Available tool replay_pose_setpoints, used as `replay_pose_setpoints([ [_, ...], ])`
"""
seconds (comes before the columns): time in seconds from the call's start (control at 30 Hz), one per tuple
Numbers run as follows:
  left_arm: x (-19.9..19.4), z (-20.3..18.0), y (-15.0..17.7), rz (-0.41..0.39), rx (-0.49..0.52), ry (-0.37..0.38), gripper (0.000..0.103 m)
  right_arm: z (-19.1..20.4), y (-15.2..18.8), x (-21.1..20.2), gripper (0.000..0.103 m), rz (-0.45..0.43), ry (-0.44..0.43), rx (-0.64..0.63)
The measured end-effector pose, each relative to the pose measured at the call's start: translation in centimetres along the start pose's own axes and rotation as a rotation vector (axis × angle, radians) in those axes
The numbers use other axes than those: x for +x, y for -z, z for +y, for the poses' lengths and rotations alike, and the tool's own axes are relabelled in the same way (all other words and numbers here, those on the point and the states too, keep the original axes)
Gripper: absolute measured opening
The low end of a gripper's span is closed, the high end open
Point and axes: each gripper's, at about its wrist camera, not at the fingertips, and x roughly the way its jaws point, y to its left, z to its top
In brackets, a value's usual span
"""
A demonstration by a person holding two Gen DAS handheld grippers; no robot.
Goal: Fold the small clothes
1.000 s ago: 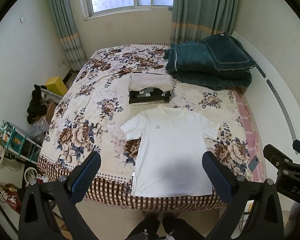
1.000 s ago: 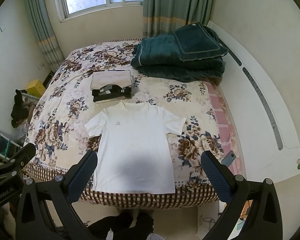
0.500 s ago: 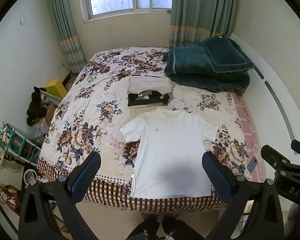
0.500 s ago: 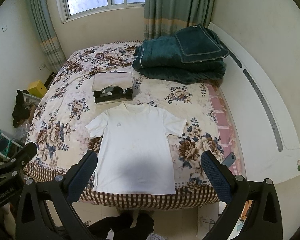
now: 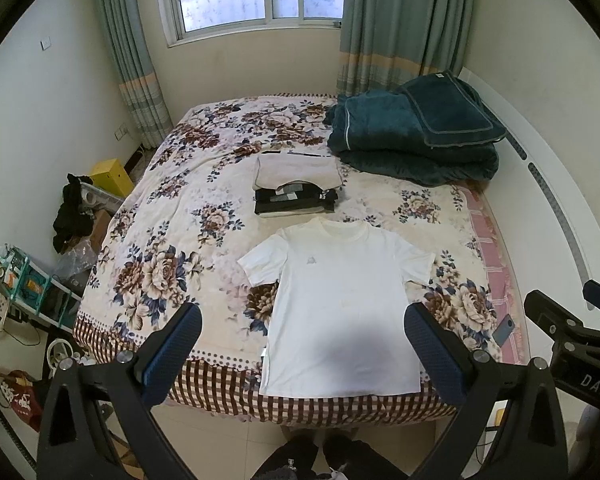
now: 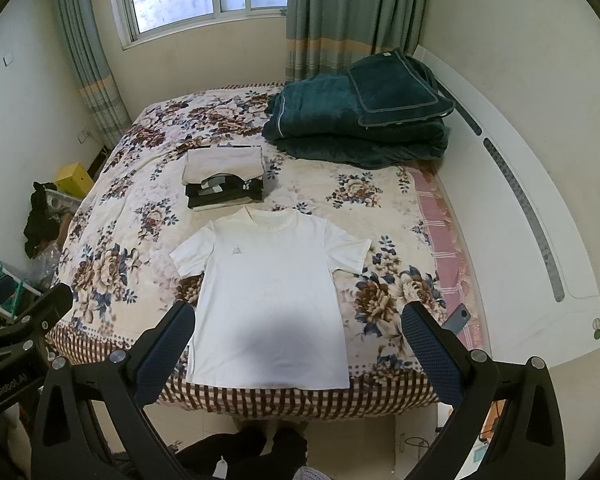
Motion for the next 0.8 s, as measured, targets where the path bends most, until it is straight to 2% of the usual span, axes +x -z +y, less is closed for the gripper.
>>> replay_pose_setpoints([
  [0.8,-0.7,0.0,-0.1,-0.026,-0.002,0.004,0.103,-0.1,-0.9,-1.1,0.103,-0.011,-0.009,0.008],
])
